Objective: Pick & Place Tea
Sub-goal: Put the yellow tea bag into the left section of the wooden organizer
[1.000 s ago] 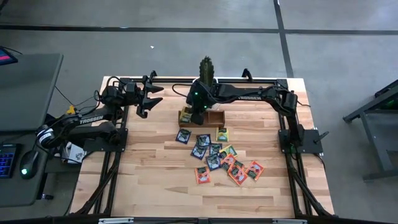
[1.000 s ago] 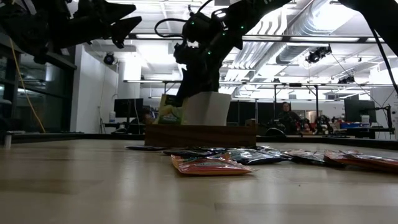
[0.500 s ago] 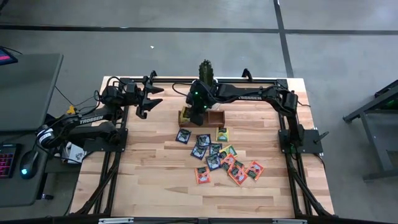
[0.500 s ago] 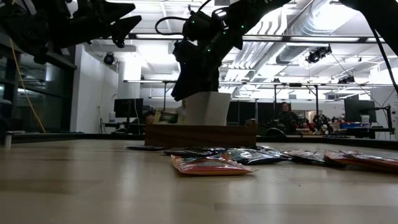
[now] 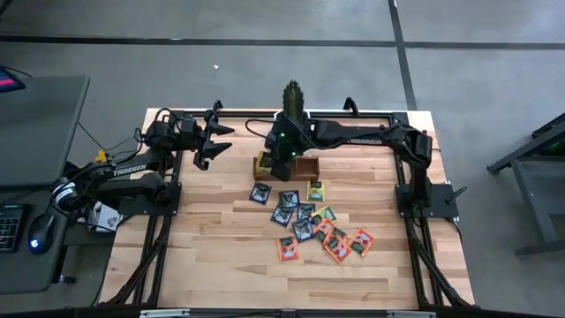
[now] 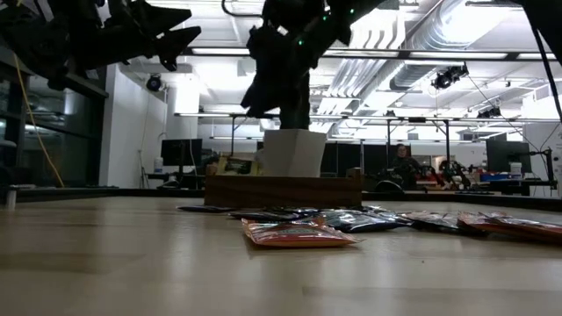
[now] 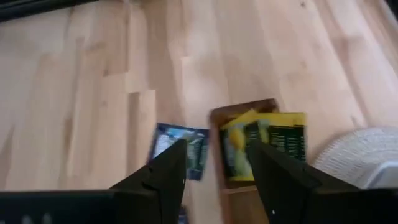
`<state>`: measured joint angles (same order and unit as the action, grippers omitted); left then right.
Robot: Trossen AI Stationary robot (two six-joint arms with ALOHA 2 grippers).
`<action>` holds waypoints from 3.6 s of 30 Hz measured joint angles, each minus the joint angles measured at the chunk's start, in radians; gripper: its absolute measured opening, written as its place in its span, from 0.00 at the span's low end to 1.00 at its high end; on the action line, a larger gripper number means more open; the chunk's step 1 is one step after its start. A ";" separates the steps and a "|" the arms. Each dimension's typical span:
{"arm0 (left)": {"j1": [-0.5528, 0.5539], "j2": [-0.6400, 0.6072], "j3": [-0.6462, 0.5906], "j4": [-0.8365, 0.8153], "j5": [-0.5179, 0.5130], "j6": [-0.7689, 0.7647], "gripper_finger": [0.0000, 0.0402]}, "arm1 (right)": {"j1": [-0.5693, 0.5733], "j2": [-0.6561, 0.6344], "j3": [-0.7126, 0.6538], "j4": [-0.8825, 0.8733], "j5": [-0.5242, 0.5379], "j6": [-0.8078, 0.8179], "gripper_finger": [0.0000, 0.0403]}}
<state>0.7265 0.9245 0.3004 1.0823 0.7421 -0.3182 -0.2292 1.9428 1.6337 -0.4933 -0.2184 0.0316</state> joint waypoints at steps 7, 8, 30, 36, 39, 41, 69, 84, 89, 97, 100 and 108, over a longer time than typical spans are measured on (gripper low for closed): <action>0.000 0.000 0.000 -0.104 -0.015 -0.002 0.54 | 0.071 -0.070 0.002 -0.185 0.026 0.033 0.43; 0.000 0.000 0.000 -0.123 -0.012 -0.004 0.54 | 0.082 -0.082 0.002 -0.239 0.041 0.041 0.43; -0.290 0.001 0.000 -0.450 -0.224 0.138 0.54 | 0.278 -0.546 -0.700 0.013 0.224 0.650 0.43; -0.451 0.004 0.000 -0.509 -0.407 0.157 0.54 | 0.265 -0.633 -0.894 0.152 0.254 0.768 0.43; -0.534 0.030 0.000 -0.508 -0.520 0.141 0.54 | 0.246 -0.638 -0.975 0.238 0.251 0.841 0.43; -0.586 0.048 0.000 -0.506 -0.590 0.125 0.54 | 0.230 -0.638 -1.017 0.289 0.252 0.895 0.43; -0.801 0.646 0.399 -0.509 -0.851 -0.001 0.54 | 0.108 -0.596 -1.113 0.428 0.171 0.712 0.43; -0.799 0.646 0.399 -0.584 -0.778 0.060 0.54 | 0.172 -0.580 -1.113 0.574 0.230 0.242 0.43; -0.799 0.646 0.399 -0.585 -0.742 0.062 0.54 | 0.172 -0.572 -1.113 0.596 0.266 0.199 0.43; -0.799 0.646 0.398 -0.592 -0.725 0.087 0.54 | 0.173 -0.461 -1.112 0.658 0.247 0.236 0.43; -0.799 0.646 0.398 -0.593 -0.711 0.086 0.54 | 0.173 -0.424 -1.112 0.665 0.238 0.264 0.43; -0.799 0.646 0.398 -0.615 -0.695 0.086 0.54 | 0.182 -0.356 -1.108 0.681 0.143 0.379 0.43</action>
<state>-0.0727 1.5707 0.6983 0.4677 0.0467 -0.2323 -0.0474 1.5873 0.5254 0.1881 -0.0756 0.4106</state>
